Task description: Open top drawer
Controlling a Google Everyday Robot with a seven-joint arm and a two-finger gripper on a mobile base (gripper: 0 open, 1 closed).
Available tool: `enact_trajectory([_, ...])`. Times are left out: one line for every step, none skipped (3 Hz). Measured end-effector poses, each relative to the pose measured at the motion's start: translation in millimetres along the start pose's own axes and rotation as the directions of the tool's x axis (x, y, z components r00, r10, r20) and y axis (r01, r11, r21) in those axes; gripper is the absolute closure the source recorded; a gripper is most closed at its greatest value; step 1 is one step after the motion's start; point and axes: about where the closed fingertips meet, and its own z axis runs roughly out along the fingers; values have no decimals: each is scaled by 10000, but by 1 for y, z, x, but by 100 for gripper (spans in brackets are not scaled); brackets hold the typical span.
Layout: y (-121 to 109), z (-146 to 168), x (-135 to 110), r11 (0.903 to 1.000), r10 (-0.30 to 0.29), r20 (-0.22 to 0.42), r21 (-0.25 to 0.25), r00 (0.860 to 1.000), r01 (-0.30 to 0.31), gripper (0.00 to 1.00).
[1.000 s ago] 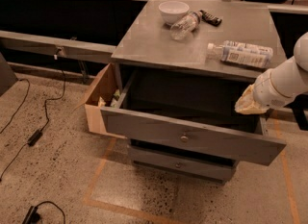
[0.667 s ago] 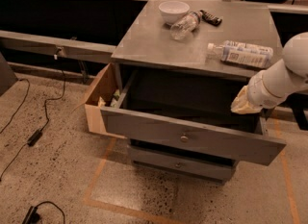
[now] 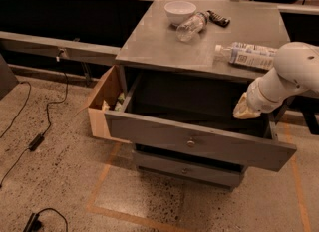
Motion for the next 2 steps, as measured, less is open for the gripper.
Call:
enact_trajectory([3,25,6,9992,86,-63,-396,9999,-88,100])
enact_trajectory([13,43,10,9966,215,-124,-790,9997,-224,100])
